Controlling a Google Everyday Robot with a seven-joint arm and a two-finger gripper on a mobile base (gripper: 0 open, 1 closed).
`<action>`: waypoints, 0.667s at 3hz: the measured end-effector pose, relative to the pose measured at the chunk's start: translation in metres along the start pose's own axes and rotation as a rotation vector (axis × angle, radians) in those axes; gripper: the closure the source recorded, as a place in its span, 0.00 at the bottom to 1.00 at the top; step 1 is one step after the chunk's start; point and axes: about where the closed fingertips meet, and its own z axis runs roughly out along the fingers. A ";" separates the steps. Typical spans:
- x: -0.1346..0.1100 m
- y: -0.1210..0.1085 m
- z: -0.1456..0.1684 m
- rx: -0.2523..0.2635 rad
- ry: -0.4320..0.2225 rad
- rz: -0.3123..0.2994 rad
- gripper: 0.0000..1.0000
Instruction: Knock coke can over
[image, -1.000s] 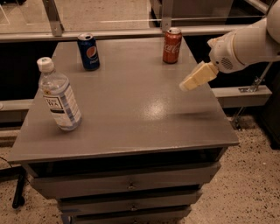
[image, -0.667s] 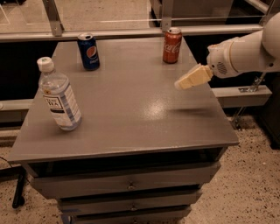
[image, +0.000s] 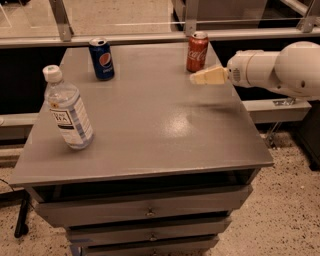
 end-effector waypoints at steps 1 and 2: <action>-0.006 -0.019 0.036 0.033 -0.110 0.034 0.00; -0.010 -0.027 0.075 0.009 -0.182 0.024 0.00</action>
Offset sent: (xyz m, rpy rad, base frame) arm 0.1259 0.0263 -0.0245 0.1618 -0.2237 0.0546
